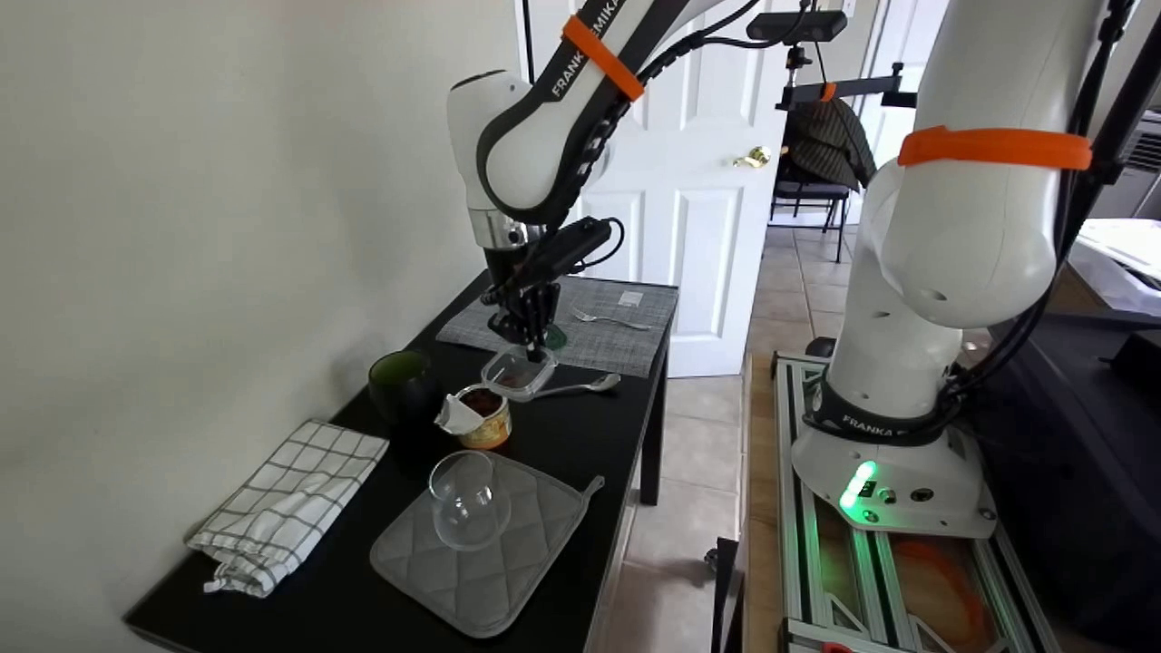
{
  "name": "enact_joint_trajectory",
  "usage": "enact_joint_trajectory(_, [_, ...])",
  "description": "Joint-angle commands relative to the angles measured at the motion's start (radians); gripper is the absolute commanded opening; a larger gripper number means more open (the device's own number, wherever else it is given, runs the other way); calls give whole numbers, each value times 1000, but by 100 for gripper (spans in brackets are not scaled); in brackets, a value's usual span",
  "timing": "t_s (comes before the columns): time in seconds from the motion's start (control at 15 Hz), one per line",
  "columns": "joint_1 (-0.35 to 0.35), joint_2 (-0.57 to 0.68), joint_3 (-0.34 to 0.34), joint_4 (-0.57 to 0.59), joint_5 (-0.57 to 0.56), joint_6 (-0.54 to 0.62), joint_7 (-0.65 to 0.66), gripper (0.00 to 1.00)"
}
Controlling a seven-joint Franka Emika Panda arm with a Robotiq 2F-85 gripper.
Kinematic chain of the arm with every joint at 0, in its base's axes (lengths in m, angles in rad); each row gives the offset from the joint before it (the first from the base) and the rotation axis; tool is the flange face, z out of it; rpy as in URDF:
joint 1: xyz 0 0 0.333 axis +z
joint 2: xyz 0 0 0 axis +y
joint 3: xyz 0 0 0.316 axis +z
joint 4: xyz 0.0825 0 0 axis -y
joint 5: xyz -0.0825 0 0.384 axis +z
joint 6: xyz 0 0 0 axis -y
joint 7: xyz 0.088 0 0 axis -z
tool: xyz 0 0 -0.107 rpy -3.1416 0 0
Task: Pour the contents from the bowl into the can
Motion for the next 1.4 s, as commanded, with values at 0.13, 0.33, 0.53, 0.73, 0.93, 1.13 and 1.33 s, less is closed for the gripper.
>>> enact_joint_trajectory(0.13, [8,2,-9,4,-1,-3,-1,7])
enact_joint_trajectory(0.33, [3,24,7,15,-122,127,184,2])
enact_joint_trajectory(0.53, [-12,17,11,16,-379,187,406,2])
enact_joint_trajectory(0.73, [-24,-13,9,16,-615,184,629,2])
enact_joint_trajectory(0.93, [-12,-15,32,23,-785,149,814,2])
enact_joint_trajectory(1.13, [33,22,68,33,-797,51,896,2])
enact_joint_trajectory(1.33, [46,13,61,26,-750,38,812,7])
